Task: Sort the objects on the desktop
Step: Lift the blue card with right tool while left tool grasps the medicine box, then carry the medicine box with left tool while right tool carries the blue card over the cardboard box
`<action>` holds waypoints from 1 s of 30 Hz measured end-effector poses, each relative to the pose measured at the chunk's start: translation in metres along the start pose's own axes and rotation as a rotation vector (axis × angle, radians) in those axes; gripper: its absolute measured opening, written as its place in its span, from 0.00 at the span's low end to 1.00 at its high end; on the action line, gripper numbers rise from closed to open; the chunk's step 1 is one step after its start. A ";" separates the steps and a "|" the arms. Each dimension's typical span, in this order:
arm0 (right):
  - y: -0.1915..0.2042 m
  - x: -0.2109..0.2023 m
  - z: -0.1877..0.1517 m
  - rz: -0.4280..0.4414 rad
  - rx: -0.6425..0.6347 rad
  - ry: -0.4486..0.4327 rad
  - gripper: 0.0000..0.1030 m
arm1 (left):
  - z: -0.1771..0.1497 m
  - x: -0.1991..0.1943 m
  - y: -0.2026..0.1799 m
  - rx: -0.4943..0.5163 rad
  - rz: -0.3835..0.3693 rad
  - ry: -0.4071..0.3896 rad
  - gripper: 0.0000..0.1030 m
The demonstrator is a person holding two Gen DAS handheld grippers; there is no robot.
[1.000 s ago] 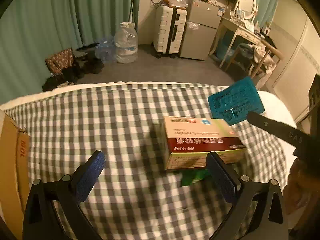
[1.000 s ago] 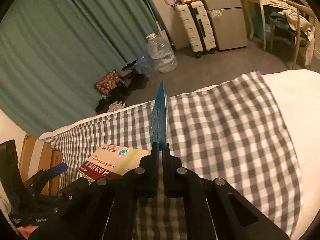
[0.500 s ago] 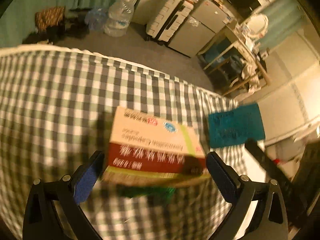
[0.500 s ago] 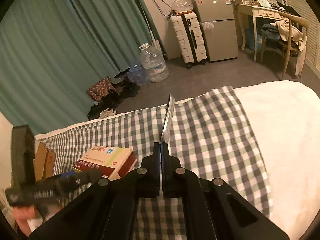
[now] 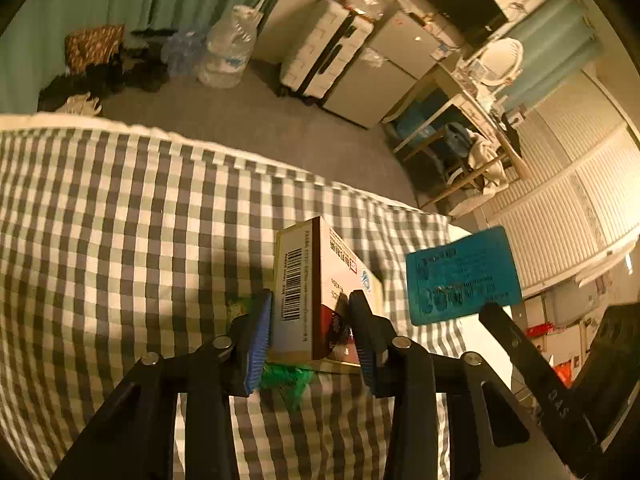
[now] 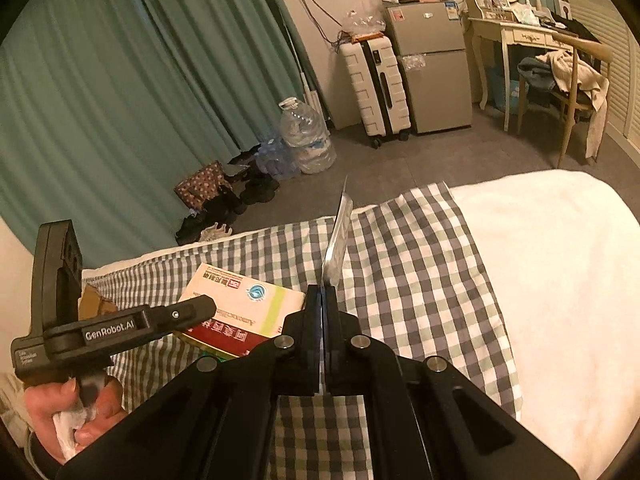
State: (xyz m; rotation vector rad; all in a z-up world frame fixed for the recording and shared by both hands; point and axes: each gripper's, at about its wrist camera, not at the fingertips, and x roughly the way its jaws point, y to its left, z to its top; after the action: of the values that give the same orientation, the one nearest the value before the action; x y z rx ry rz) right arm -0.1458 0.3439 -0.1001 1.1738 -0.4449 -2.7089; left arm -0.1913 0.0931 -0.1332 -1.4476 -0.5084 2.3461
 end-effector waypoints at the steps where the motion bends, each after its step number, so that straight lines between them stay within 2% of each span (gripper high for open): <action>1: 0.002 -0.003 -0.001 -0.001 -0.001 -0.006 0.00 | -0.001 -0.004 -0.003 0.011 0.003 -0.009 0.35; 13: 0.023 -0.054 -0.003 -0.003 -0.034 -0.078 0.00 | -0.035 -0.071 -0.044 0.226 0.130 -0.157 0.34; 23: 0.074 -0.115 -0.015 0.011 -0.111 -0.152 0.00 | -0.071 -0.160 -0.047 0.311 0.245 -0.316 0.34; 30: 0.121 -0.159 -0.031 0.039 -0.170 -0.210 0.00 | -0.090 -0.231 -0.039 0.312 0.294 -0.424 0.34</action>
State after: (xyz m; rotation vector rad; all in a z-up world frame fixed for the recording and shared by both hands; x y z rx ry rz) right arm -0.0123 0.2646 0.0286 0.8336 -0.2535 -2.7831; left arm -0.0083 0.0318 0.0274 -0.9374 -0.0163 2.8258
